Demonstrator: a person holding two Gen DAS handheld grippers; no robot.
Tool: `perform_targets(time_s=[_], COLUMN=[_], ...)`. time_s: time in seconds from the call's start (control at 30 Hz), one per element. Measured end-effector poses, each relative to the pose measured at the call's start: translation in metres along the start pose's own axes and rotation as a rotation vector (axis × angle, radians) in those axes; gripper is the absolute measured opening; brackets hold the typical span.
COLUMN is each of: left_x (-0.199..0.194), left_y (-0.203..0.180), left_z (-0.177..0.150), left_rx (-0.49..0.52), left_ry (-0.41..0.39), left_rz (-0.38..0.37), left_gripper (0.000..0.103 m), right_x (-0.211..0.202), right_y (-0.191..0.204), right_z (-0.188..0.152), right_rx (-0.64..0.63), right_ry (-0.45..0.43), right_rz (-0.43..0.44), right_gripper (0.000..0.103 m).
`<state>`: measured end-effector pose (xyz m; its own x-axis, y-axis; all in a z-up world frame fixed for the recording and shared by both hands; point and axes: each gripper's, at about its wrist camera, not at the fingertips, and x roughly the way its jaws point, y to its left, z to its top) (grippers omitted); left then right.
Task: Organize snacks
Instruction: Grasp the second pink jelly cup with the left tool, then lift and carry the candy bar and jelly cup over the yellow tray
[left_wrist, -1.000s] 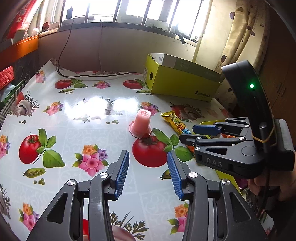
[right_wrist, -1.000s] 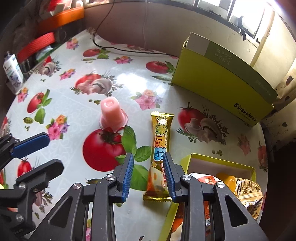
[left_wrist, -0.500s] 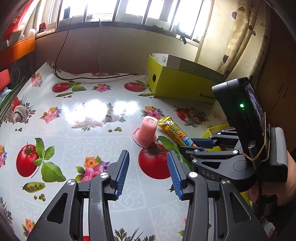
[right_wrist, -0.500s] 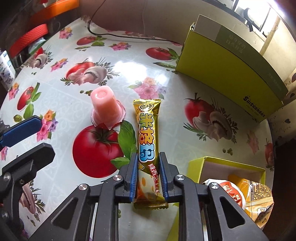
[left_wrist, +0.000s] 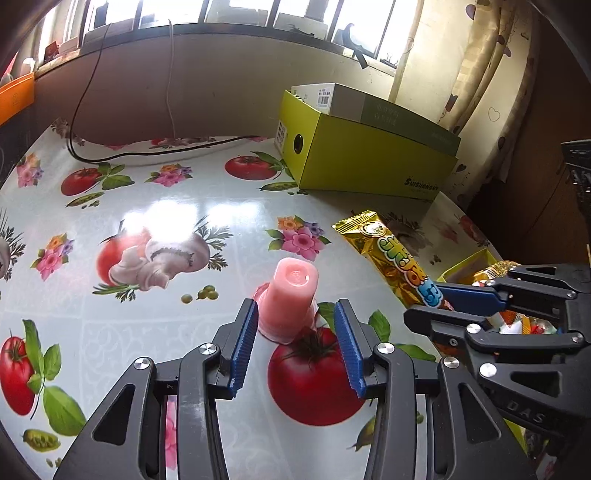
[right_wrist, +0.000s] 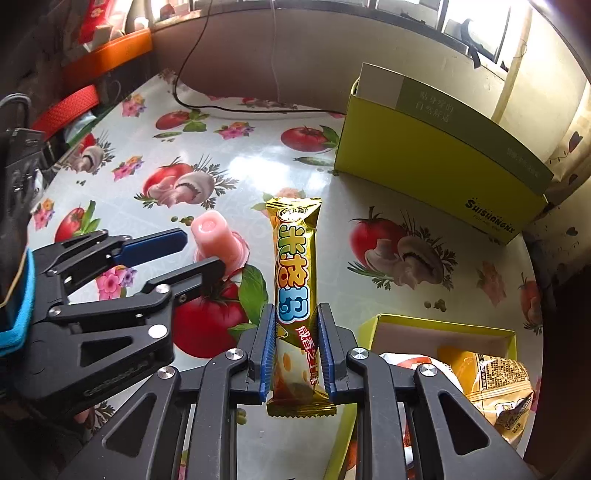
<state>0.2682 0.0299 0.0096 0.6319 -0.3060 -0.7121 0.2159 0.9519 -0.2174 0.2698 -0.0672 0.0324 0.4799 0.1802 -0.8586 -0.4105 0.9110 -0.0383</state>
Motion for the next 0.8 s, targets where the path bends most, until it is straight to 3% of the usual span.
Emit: perform_targets(time_s=[0.1,0.27,0.33,0.37,0.8], left_x=[0.012,0.015,0.016,0.016,-0.017], left_y=[0.001,0.001,-0.001,-0.002,-0.011], left_z=[0.005,0.014,0.015,0.015,0.003], left_rx=[-0.002,-0.002,0.007,0.012,0.015], left_ry=[0.026,0.002,0.006,0.008,-0.030], left_rz=[-0.009,-0.014,-0.011,-0.009,0.020], left_gripper=[0.044,0.043,0.032,0.031,0.029], right_x=[-0.001,0.001,0.001,0.000,-0.019], right_y=[-0.002,-0.006,-0.008,-0.008,-0.002], right_z=[-0.002,-0.004,-0.004,-0.004,-0.010], right_rx=[0.010,0.024,0.029,0.032,0.027], right_ry=[0.001,0.003,0.002,0.002,-0.027], right_rz=[0.010,0.016,0.018,0.019,0.040], right_gripper=[0.019,0.019,0.019,0.019,0.019])
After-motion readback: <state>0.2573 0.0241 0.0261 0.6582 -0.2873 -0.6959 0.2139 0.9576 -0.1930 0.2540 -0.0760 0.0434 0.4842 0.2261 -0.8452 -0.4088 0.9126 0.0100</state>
